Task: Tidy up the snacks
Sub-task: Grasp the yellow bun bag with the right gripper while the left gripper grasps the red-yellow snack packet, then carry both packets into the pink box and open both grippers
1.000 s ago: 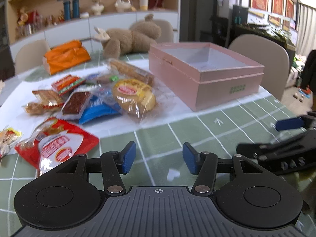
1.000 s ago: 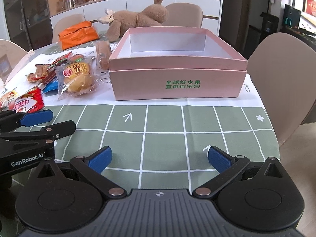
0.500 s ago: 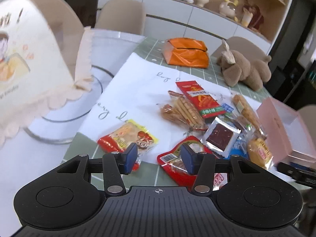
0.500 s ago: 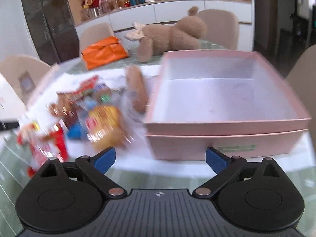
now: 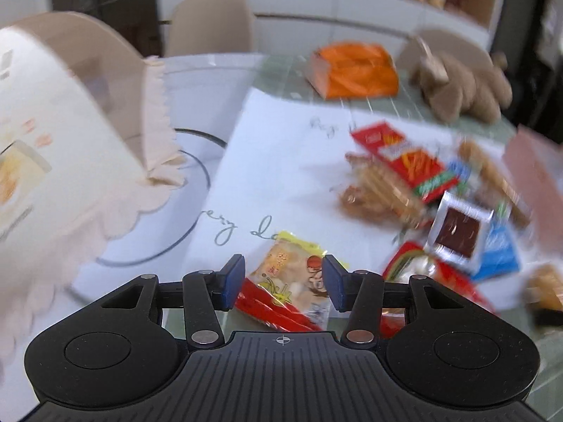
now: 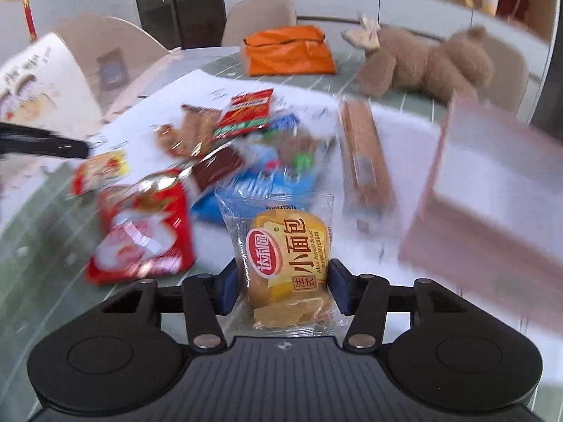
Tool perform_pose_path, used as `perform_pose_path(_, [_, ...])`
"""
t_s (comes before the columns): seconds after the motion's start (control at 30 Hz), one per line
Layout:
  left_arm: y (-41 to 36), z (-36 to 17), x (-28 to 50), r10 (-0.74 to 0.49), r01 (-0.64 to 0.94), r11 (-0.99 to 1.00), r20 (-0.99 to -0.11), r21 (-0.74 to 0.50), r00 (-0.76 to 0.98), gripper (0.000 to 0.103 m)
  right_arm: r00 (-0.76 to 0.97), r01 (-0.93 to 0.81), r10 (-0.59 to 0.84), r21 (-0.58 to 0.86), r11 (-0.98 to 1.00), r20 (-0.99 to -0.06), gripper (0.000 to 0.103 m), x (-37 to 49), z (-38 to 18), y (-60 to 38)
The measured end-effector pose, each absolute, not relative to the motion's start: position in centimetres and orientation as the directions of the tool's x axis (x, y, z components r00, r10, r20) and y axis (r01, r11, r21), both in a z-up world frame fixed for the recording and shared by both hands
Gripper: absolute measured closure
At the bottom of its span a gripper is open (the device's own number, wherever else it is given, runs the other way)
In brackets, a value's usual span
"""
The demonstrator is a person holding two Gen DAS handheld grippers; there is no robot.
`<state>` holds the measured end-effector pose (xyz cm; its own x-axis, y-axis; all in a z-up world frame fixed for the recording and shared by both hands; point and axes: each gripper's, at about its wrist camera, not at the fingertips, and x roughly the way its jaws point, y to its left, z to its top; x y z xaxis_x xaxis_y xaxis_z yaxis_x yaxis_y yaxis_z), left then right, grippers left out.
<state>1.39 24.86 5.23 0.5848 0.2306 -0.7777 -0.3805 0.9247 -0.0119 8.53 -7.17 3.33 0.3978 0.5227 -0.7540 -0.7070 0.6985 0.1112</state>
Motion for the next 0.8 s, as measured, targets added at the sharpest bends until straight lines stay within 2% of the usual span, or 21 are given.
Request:
perform_pose_path(0.13, [24.8,4.2,2.9,0.165,-0.228,0.973,-0.807,0.038,0.568,0.050,0.408,-0.678,0.500,0.113,0.727,-0.764,0.052,6.3,3.3,-11.2])
perform_pose_path(0.27, [24.3,4.4,3.2,0.066,-0.170,0.985,-0.843,-0.030,0.534,0.051,0.462,-0.613,0.437,0.078,0.786,-0.772,0.051,4.6,3.0,-15.1])
perform_pose_path(0.37, [22.7,4.5,2.9,0.017,-0.083,0.996,-0.847,-0.032,0.532,0.051,0.499,-0.578,0.398,0.047,0.815,-0.769,0.050,3.7,2.8,-16.9])
perform_pose_path(0.4, [22.2,4.5,2.8,-0.007,-0.057,0.997,-0.851,-0.043,0.525,0.051,0.505,-0.571,0.393,0.044,0.820,-0.769,0.049,3.4,2.7,-17.3])
perform_pose_path(0.5, [21.0,4.5,2.1,-0.047,-0.006,0.998,-0.859,-0.058,0.510,0.051,0.503,-0.554,0.370,0.037,0.831,-0.781,0.034,3.0,2.0,-17.9])
perform_pose_path(0.6, [19.8,4.8,0.9,-0.008,0.029,1.000,-0.856,0.009,0.517,0.047,0.531,-0.545,0.350,0.005,0.839,-0.772,0.025,2.4,1.7,-17.7])
perform_pose_path(0.7, [19.1,5.2,-0.2,0.149,-0.016,0.986,-0.829,0.166,0.539,0.047,0.542,-0.548,0.350,-0.006,0.836,-0.764,0.020,2.3,1.6,-17.5])
perform_pose_path(0.73, [19.1,5.4,-0.5,0.178,-0.043,0.982,-0.820,0.185,0.544,0.051,0.544,-0.545,0.349,-0.005,0.838,-0.764,0.017,2.4,1.6,-17.6])
perform_pose_path(0.8, [19.9,5.9,-1.2,0.131,-0.080,0.991,-0.816,0.104,0.562,0.051,0.549,-0.532,0.346,0.000,0.846,-0.761,0.015,2.5,1.5,-17.7])
